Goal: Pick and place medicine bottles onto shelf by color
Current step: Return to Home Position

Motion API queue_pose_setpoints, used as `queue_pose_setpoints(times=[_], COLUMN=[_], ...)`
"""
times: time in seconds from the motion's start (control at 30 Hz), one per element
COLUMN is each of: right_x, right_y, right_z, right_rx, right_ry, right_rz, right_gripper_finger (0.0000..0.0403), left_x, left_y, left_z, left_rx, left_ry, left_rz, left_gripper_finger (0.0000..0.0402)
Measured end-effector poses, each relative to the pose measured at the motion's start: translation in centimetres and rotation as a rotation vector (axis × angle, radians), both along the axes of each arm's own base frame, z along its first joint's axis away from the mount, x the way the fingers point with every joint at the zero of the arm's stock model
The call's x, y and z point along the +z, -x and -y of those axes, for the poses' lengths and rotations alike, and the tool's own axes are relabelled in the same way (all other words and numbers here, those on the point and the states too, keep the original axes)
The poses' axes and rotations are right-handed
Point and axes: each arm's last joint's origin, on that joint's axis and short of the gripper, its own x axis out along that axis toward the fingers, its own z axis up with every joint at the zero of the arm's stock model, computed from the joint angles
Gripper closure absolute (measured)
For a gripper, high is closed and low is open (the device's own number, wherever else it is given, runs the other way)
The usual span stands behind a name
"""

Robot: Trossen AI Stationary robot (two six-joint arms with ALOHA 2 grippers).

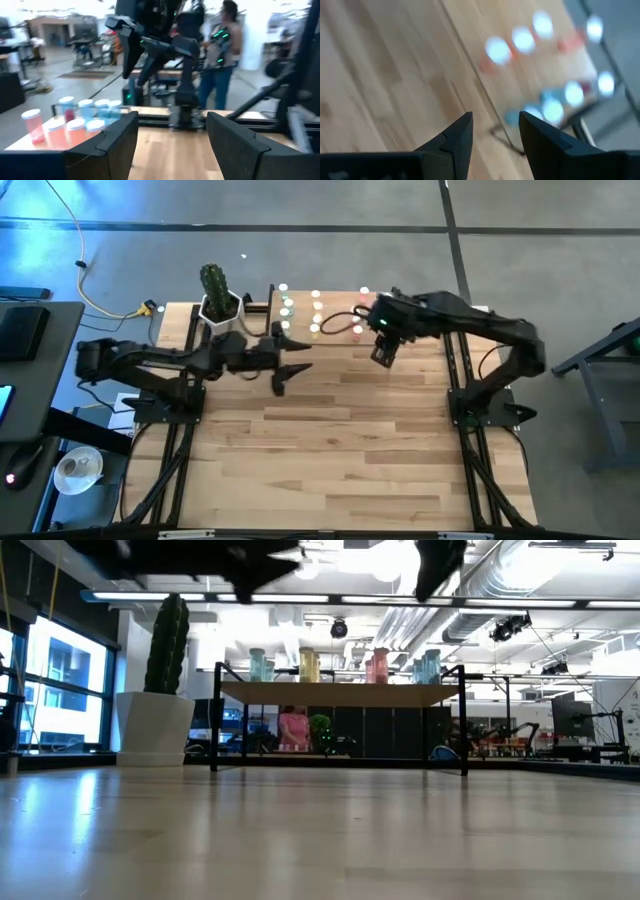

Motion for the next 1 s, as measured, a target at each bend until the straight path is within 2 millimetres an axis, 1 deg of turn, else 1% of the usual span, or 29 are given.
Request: queue_pose_setpoints(times=[0.1, 0.17, 0.27, 0.33, 0.4, 0.53, 0.6, 0.7, 0.83, 0.93, 1.0], right_x=[1.0, 1.2, 0.6, -0.5, -1.8, -5.2, -7.0, -9.8, -13.6, -16.9, -18.6], right_y=[1.0, 2.0, 3.8, 5.0, 6.2, 8.1, 9.0, 10.2, 11.7, 12.9, 13.6], right_z=[-2.2, -3.7, -5.4, -6.2, -6.9, -7.9, -8.2, -8.5, -8.2, -7.8, -7.4], right_rx=[0.121, 0.194, 0.249, 0.268, 0.297, 0.354, 0.371, 0.378, 0.334, 0.232, 0.153], right_ry=[0.069, 0.101, 0.127, 0.151, 0.171, 0.171, 0.166, 0.153, 0.139, 0.204, 0.235], right_rz=[0.15, 0.263, 0.413, 0.488, 0.553, 0.649, 0.687, 0.737, 0.807, 0.859, 0.915], right_gripper_finger=[0.0251, 0.0251, 0.0251, 0.0251, 0.0251, 0.0251, 0.0251, 0.0251, 0.0251, 0.0251, 0.0251], left_x=[0.0, -0.4, -1.4, -2.1, -2.9, -4.9, -5.6, -6.9, -8.2, -8.8, -9.1], left_y=[2.5, 4.3, 6.8, 8.5, 9.8, 11.9, 12.6, 13.3, 13.9, 14.3, 14.5], left_z=[1.2, 1.9, 2.9, 3.4, 3.8, 4.3, 4.5, 4.6, 4.4, 4.3, 4.3], left_rx=[-0.029, -0.037, -0.059, -0.072, -0.08, -0.085, -0.083, -0.057, 0.029, 0.108, 0.128], left_ry=[-0.009, -0.012, 0.016, 0.044, 0.046, 0.057, 0.067, 0.047, -0.008, -0.032, -0.041], left_rz=[0.038, 0.055, 0.089, 0.117, 0.136, 0.138, 0.127, 0.056, -0.078, -0.151, -0.186], left_gripper_finger=[0.0176, 0.0176, 0.0176, 0.0176, 0.0177, 0.0176, 0.0177, 0.0176, 0.0176, 0.0176, 0.0176])
